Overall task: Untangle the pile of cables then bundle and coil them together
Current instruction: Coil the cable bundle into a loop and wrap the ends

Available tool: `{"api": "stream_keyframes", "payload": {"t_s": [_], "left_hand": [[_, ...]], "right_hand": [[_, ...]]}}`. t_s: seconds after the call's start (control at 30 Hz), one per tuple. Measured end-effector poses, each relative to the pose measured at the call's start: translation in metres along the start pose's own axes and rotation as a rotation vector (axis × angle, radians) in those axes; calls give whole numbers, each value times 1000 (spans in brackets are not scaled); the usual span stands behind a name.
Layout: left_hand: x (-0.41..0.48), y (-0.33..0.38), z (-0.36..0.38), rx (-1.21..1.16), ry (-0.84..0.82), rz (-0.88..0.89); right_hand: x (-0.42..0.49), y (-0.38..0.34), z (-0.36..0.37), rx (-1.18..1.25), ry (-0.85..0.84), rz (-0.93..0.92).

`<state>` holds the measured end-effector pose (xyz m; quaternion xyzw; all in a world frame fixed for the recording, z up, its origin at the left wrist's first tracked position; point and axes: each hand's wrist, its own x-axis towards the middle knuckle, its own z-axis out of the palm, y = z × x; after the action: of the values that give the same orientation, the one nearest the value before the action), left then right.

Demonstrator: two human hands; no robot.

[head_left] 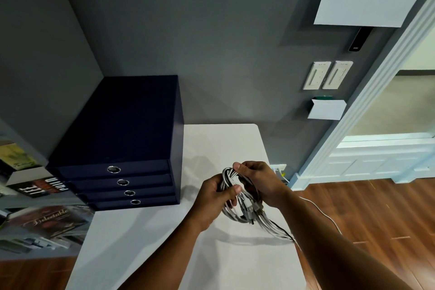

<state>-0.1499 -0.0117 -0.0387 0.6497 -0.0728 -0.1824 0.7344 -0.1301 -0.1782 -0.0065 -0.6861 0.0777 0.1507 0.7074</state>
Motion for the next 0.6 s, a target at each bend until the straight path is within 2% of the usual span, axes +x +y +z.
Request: {"api": "stream_keyframes", "payload": {"t_s": [0.13, 0.37, 0.6], "left_hand": [[0, -1, 0, 35, 26, -9], [3, -8, 7, 176, 290, -4], [5, -8, 3, 568, 466, 79]], "right_hand": [[0, 2, 1, -18, 17, 5], [3, 0, 15, -81, 64, -5], [3, 2, 20, -75, 64, 9]]}}
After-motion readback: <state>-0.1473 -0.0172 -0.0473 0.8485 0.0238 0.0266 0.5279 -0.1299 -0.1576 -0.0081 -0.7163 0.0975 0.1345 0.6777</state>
